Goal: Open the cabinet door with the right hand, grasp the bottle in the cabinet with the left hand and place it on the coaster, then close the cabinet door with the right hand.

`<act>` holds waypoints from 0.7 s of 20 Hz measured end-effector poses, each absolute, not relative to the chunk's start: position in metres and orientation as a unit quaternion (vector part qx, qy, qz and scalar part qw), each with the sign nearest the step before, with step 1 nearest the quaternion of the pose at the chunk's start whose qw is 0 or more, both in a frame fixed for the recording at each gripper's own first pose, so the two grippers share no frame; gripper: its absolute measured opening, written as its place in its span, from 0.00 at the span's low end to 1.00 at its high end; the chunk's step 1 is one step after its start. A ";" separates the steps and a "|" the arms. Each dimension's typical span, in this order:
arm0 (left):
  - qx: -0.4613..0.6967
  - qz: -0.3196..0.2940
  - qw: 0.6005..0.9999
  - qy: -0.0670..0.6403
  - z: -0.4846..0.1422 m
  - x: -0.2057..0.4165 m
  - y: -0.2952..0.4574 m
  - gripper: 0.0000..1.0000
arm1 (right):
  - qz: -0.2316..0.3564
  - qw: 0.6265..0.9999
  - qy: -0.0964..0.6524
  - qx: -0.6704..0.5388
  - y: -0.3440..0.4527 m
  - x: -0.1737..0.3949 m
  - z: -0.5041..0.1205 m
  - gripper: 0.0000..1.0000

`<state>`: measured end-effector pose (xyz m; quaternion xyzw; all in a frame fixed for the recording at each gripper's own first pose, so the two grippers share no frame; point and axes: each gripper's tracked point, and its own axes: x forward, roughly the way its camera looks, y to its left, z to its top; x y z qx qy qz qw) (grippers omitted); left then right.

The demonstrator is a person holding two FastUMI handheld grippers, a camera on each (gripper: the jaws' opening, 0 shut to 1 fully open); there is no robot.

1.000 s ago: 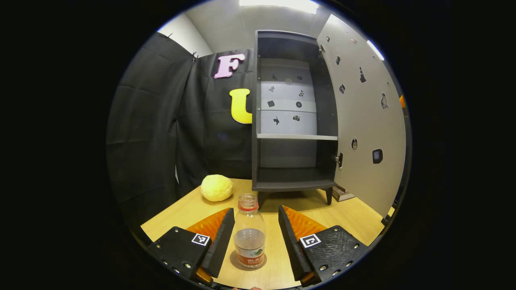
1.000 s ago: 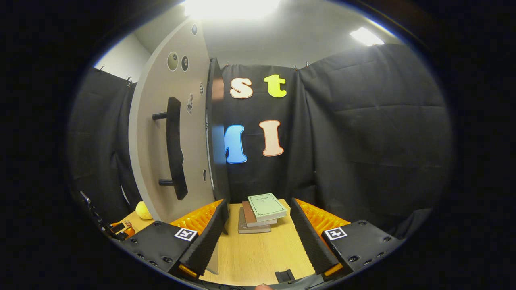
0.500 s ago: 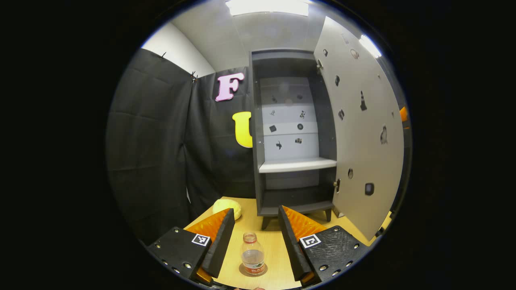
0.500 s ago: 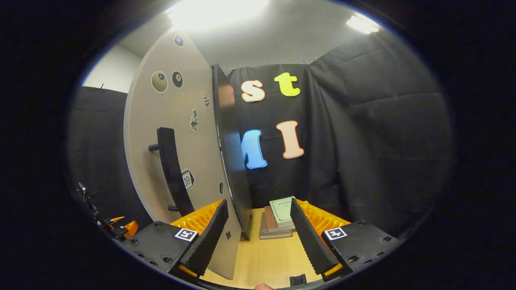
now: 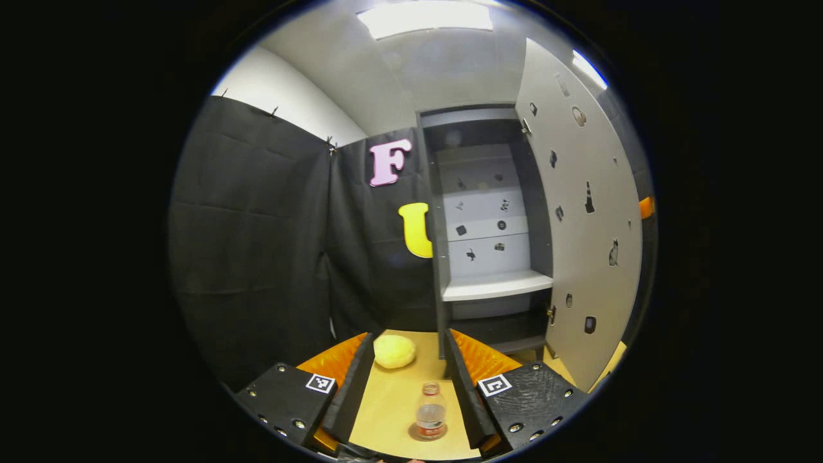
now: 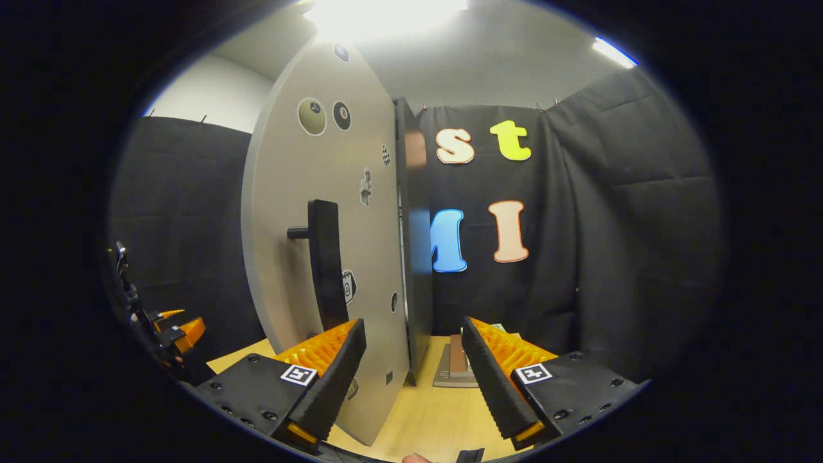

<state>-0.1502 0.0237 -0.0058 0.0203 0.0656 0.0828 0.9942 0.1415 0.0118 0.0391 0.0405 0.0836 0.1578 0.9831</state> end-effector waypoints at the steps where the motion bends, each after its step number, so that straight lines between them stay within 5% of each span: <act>1: 0.014 0.085 0.994 0.066 -0.007 -0.150 0.027 0.58 | 0.155 0.984 0.082 0.038 0.012 0.143 0.040 0.96; 14: -0.016 0.058 0.996 0.059 -0.015 -0.124 0.089 0.63 | 0.148 0.984 0.093 0.021 0.075 0.132 0.048 0.96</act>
